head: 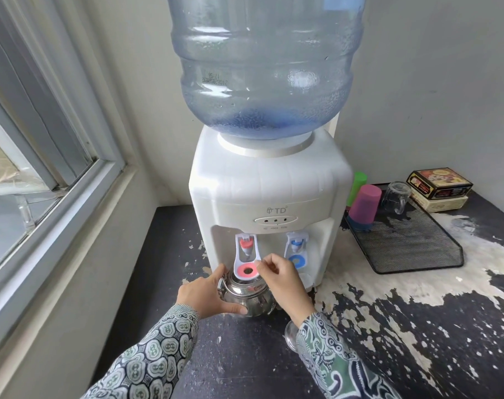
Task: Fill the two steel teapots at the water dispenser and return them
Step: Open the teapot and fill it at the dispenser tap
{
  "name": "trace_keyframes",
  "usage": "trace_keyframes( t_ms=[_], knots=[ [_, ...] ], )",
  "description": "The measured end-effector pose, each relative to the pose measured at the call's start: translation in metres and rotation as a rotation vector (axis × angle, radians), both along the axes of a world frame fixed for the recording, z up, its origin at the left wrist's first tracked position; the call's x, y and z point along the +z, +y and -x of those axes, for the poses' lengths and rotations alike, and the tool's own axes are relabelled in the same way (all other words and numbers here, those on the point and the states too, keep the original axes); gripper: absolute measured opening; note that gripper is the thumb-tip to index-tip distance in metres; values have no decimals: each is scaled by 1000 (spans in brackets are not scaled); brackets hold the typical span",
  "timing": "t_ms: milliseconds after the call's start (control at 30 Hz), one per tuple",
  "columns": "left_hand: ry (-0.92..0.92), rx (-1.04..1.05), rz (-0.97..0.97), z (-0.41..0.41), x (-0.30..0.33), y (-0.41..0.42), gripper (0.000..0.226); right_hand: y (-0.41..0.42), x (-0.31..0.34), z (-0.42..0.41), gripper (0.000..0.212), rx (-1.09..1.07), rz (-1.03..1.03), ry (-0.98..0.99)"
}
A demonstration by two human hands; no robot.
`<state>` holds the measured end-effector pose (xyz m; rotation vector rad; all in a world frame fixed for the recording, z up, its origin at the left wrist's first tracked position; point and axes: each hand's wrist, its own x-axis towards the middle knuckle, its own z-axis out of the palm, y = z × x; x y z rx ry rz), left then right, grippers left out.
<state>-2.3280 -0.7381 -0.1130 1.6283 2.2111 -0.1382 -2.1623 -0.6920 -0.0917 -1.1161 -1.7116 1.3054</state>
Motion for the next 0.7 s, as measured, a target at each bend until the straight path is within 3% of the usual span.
trace_keyframes(
  t_ms=[200, 467, 600, 700],
  knots=[
    [-14, 9, -9, 2, -1, 0, 126, 9, -26, 4, 31, -49, -123, -181],
    [17, -5, -7, 2, -1, 2, 113, 16, -36, 14, 19, -173, -237, -394],
    [42, -13, -10, 1, -1, 2, 112, 8, -37, 15, 15, -208, -293, -380],
    [44, -17, -22, 0, -3, 1, 110, -7, -46, 7, 28, -295, -208, -267]
  ],
)
